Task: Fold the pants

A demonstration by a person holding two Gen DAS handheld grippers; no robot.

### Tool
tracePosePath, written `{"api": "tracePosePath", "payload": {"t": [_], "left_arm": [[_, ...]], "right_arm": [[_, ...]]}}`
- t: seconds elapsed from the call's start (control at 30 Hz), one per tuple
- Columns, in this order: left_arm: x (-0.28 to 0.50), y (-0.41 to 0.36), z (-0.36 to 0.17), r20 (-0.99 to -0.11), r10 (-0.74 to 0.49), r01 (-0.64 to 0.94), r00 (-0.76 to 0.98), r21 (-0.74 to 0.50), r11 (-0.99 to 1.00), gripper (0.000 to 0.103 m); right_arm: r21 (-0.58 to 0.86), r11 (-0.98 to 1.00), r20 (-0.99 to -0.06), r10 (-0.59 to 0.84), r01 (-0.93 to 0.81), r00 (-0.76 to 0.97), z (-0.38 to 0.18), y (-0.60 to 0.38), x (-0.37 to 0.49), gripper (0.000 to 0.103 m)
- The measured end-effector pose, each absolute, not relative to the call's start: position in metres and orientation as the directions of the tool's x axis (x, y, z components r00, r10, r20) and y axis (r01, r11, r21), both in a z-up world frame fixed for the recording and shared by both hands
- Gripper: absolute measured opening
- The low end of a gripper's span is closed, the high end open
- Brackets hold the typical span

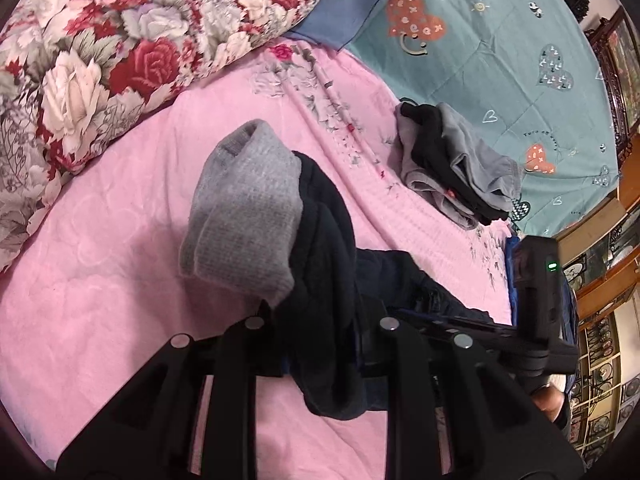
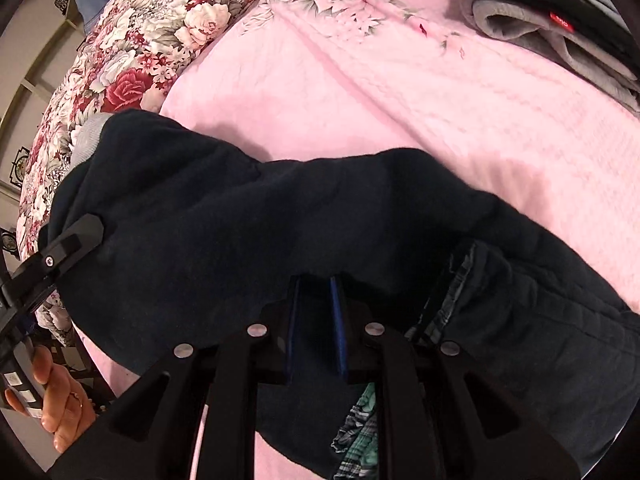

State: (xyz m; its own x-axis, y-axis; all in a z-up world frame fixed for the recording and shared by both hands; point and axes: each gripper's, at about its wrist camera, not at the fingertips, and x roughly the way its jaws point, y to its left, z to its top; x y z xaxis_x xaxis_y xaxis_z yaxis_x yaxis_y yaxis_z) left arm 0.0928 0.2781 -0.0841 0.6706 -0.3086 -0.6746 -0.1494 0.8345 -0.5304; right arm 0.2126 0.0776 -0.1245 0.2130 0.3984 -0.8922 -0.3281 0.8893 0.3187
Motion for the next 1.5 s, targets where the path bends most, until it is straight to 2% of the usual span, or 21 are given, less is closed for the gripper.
{"api": "tracePosePath", "payload": {"t": [0.07,0.2,0.43,0.53,0.7,0.83,0.87,0.93,0.97,1.0,1.13,1.17,1.2,1.23,1.37,1.5], "left_arm": [[0.091,0.268,-0.072,-0.664,-0.308,-0.114,0.681,-0.511,0.852,0.021],[0.090,0.234,-0.050,-0.639,-0.342,-0.017,0.689,-0.486,0.874,0.021],[0.089,0.119,-0.026,-0.638,-0.466,0.225,0.612,-0.425,0.877,0.019],[0.098,0.061,-0.035,-0.680,-0.483,0.303,0.551,-0.377,0.875,0.018],[0.117,-0.002,-0.073,-0.753,-0.517,0.340,0.406,-0.401,0.851,0.018],[0.115,-0.037,-0.090,-0.805,-0.470,0.390,0.362,-0.327,0.860,0.019],[0.116,-0.041,-0.096,-0.819,-0.456,0.389,0.349,-0.316,0.865,0.026],[0.116,-0.041,-0.102,-0.822,-0.472,0.385,0.318,-0.343,0.857,0.045],[0.114,-0.040,-0.101,-0.808,-0.513,0.396,0.290,-0.386,0.833,0.068],[0.108,-0.039,-0.095,-0.782,-0.559,0.414,0.278,-0.427,0.804,0.079],[0.077,-0.024,-0.059,-0.713,-0.602,0.492,0.361,-0.403,0.772,0.087],[0.072,-0.017,-0.054,-0.703,-0.597,0.486,0.386,-0.395,0.780,0.087],[0.070,-0.009,-0.049,-0.697,-0.588,0.474,0.410,-0.388,0.790,0.087],[0.068,0.003,-0.044,-0.694,-0.565,0.445,0.446,-0.375,0.813,0.087],[0.079,0.044,-0.047,-0.721,-0.452,0.306,0.525,-0.336,0.891,0.086],[0.096,0.061,-0.068,-0.728,-0.478,0.255,0.492,-0.404,0.878,0.085]], "right_arm": [[0.364,0.873,-0.861,0.449,-0.326,0.239,-0.105,0.063,0.209,0.016],[0.354,0.884,-0.801,0.455,-0.305,0.389,-0.057,0.003,0.187,0.016],[0.417,0.896,-0.746,0.433,-0.153,0.505,-0.046,-0.119,0.118,0.016],[0.443,0.893,-0.732,0.410,-0.076,0.545,-0.051,-0.163,0.091,0.016],[0.495,0.869,-0.714,0.409,-0.003,0.569,-0.064,-0.211,0.059,0.016],[0.523,0.852,-0.710,0.415,0.031,0.568,-0.076,-0.235,0.041,0.016],[0.530,0.847,-0.709,0.420,0.036,0.566,-0.080,-0.239,0.038,0.016],[0.540,0.840,-0.713,0.428,0.044,0.556,-0.087,-0.244,0.038,0.016],[0.543,0.838,-0.716,0.433,0.048,0.548,-0.090,-0.244,0.042,0.016],[0.546,0.837,-0.719,0.436,0.050,0.541,-0.091,-0.242,0.045,0.016],[0.542,0.840,-0.709,0.466,-0.013,0.529,-0.077,-0.228,0.059,0.018],[0.537,0.843,-0.703,0.471,-0.035,0.533,-0.072,-0.223,0.064,0.037],[0.535,0.843,-0.692,0.479,-0.061,0.540,-0.066,-0.218,0.070,0.061],[0.535,0.840,-0.674,0.487,-0.088,0.556,-0.059,-0.212,0.076,0.066],[0.560,0.816,-0.674,0.550,-0.144,0.494,-0.054,-0.184,0.111,0.067],[0.507,0.852,-0.749,0.511,-0.132,0.421,-0.068,-0.157,0.137,0.067]]}}
